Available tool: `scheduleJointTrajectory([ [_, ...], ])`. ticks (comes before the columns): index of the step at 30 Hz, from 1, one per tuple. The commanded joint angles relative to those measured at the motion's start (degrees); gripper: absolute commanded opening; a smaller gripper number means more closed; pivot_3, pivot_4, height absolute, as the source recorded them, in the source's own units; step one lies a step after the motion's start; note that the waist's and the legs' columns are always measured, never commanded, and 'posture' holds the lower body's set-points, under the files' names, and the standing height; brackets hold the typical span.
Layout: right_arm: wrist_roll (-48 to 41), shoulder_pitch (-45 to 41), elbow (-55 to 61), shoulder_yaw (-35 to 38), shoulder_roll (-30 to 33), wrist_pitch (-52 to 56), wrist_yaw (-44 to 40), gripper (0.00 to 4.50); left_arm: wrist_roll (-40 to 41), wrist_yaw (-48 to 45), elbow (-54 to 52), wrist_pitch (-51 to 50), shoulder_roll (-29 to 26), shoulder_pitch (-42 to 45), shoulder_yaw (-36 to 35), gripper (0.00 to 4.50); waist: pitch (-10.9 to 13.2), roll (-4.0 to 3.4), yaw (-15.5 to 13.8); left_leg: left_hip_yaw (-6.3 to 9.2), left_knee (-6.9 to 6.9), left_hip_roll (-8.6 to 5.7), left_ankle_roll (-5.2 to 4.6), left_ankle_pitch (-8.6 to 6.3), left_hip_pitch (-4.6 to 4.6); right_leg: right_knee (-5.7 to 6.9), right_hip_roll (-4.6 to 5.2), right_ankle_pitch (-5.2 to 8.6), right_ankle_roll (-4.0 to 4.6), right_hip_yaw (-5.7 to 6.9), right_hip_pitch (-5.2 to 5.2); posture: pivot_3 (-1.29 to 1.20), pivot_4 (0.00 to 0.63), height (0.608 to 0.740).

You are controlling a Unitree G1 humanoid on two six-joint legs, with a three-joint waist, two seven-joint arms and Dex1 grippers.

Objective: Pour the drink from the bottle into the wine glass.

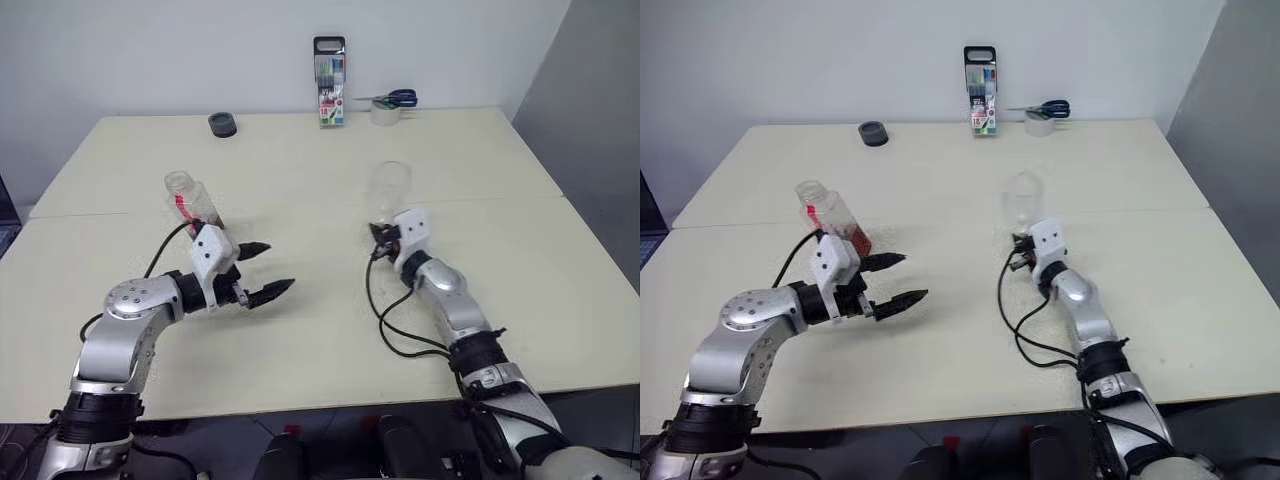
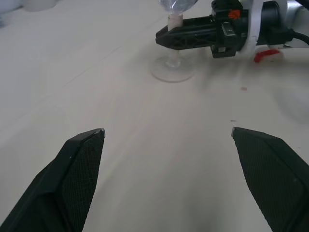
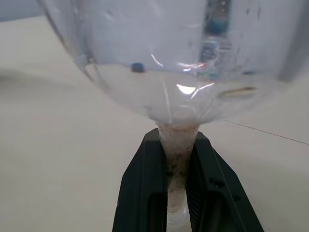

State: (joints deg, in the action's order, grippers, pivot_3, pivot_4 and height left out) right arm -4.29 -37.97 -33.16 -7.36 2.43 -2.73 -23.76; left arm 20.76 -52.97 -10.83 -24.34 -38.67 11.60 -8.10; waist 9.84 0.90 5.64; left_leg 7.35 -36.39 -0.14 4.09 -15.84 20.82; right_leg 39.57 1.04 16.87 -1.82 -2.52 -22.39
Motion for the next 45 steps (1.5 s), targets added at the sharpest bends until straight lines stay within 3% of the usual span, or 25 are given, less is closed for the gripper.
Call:
scheduleJointTrajectory([
  [1, 0.39, -4.78, -3.47, -1.21, -2.18, -3.71, -3.28, 0.21, 2.79, 1.34, -3.54, -2.09, -1.66, -0.80, -4.00, 4.50, 0.08, -0.06, -0.39, 0.03, 0.01, -0.02, 0.00, 0.00, 0.02, 0.00, 0.02, 0.00, 0.01, 0.03, 0.00, 0.00, 0.150, 0.740],
  [8, 3.41, -10.48, -18.29, -1.80, -4.77, -9.49, -3.77, 0.21, 5.58, 3.10, -5.31, -3.83, -2.13, 0.12, -6.02, 4.50, 0.11, -0.06, -1.58, 0.10, -0.01, -0.25, 0.02, 0.00, 0.08, -0.30, 0.23, -0.01, -0.01, 0.08, 0.14, 0.00, 0.150, 0.740],
  [21, 3.44, -11.52, -23.88, 0.28, -4.92, -12.74, -3.41, 0.21, 5.63, 1.16, -0.33, 1.18, -4.16, -1.59, -8.67, 4.50, 0.11, -0.07, -1.53, 0.11, 0.01, -0.18, 0.03, 0.00, 0.03, -0.24, 0.15, -0.01, -0.01, 0.09, 0.14, 0.00, 0.150, 0.740],
  [22, 3.39, -11.52, -23.81, 0.42, -4.95, -12.80, -3.64, 0.93, 5.53, 1.05, 0.10, 1.77, -4.15, -1.51, -8.59, 4.50, 0.11, -0.07, -1.54, 0.11, 0.01, -0.18, 0.03, 0.00, 0.03, -0.24, 0.15, -0.01, -0.01, 0.10, 0.14, 0.00, 0.150, 0.740],
  [26, 3.09, -11.13, -22.94, 0.60, -5.17, -13.04, -4.51, 2.17, 5.62, 0.46, 1.42, 4.00, -3.77, -0.98, -8.23, 4.50, 0.14, -0.11, -1.42, 0.08, 0.02, -0.18, 0.03, 0.00, 0.06, -0.26, 0.15, -0.01, -0.01, 0.07, 0.11, 0.00, 0.150, 0.740],
  [32, 3.10, -10.39, -22.07, 0.65, -5.33, -12.98, -5.17, 4.41, 6.41, 0.45, 1.75, 5.65, -2.75, -0.51, -7.66, 4.50, 0.14, -0.12, -0.93, 0.08, 0.09, -0.16, 0.03, 0.00, 0.06, -0.28, 0.15, -0.01, 0.00, 0.07, 0.08, 0.00, 0.150, 0.740],
  [45, 1.43, -6.57, -13.41, 1.26, -3.00, -9.44, -9.53, 4.46, 7.47, 2.87, 0.43, 4.14, -0.75, 2.85, -7.26, 4.50, 0.15, -0.12, -0.95, 0.09, 0.11, -0.16, 0.03, 0.00, 0.07, -0.34, 0.15, -0.01, -0.01, 0.07, 0.10, 0.00, 0.150, 0.740],
])
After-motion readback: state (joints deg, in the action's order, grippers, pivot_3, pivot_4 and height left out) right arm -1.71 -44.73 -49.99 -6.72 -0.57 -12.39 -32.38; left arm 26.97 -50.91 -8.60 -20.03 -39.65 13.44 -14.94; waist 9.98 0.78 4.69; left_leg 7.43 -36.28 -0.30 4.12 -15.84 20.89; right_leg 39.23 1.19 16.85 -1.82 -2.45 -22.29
